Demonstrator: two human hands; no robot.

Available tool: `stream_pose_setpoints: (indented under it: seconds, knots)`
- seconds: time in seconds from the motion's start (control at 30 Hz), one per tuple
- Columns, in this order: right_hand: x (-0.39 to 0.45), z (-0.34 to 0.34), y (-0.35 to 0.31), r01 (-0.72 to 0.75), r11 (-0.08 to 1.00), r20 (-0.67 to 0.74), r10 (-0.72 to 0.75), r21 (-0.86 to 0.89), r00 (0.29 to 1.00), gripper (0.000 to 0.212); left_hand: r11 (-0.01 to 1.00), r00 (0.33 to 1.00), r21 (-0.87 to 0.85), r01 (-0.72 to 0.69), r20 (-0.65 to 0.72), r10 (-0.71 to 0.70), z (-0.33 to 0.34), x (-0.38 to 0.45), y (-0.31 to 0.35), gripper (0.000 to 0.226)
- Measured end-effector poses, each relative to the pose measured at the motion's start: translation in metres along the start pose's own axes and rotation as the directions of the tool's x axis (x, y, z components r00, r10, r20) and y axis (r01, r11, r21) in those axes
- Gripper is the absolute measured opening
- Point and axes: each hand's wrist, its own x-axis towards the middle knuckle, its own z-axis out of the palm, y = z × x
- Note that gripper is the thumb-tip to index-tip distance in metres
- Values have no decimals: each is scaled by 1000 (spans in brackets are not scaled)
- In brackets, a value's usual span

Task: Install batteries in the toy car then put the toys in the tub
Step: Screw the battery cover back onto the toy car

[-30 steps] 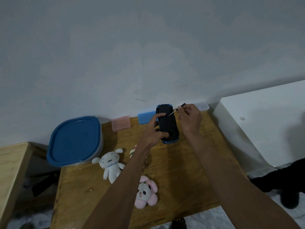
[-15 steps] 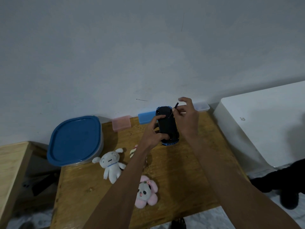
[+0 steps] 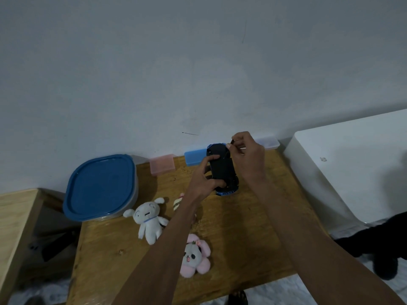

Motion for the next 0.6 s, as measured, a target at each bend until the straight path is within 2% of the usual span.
stream_pose_setpoints:
  seconds: [0.27,0.43,0.6]
  knots:
    - [-3,-1,-1,59,998,18,-59,-8,998,19,999,1000,-34,9,3,-9,-3,-1,3,79]
    - [-4,0,-2,41,999,-41,-42,-12,998,14,999,1000,-49,6,-5,-6,-3,-3,6,80]
    - [-3,1,-7,7,1000,-54,-8,-12,999,23,999,1000,-38,-5,-1,5,-5,-6,5,79]
